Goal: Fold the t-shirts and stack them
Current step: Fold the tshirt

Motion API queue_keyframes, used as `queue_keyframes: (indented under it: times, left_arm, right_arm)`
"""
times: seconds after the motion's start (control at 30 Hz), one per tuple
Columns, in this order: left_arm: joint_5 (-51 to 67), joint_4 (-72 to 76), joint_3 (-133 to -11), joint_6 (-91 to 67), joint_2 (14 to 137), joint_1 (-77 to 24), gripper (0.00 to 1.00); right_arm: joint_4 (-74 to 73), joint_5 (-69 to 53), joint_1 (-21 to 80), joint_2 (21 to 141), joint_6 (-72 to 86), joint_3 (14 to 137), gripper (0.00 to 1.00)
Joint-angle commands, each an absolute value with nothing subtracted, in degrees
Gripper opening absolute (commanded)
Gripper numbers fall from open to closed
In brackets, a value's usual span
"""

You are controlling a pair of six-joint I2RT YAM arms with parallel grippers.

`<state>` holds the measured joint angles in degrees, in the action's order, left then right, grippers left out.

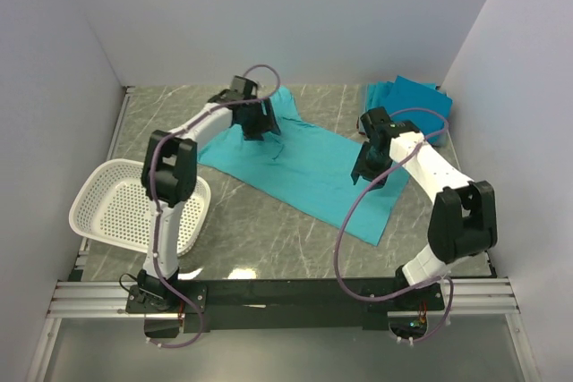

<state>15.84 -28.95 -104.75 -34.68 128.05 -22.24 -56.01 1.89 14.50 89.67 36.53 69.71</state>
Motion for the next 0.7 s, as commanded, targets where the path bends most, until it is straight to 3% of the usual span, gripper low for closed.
queue_keyframes:
  times: [0.0,0.33,0.67]
  left_arm:
    - [17.66,-24.96,-103.27,-35.42,123.30,-16.62,0.70]
    - [18.90,-25.14,-100.21,-33.93,127.44,-11.52,0.71]
    - [14.51,-27.42,-90.62,-32.08,124.46,-8.53,0.71]
  right_arm:
    - [-52.04,1.14,14.85,92.45,35.42,72.86,0.52]
    - [-44.48,1.32,14.85,101.77,34.80,73.74,0.51]
    - [-40.25,0.18,15.55,103.27,38.84,64.00,0.51]
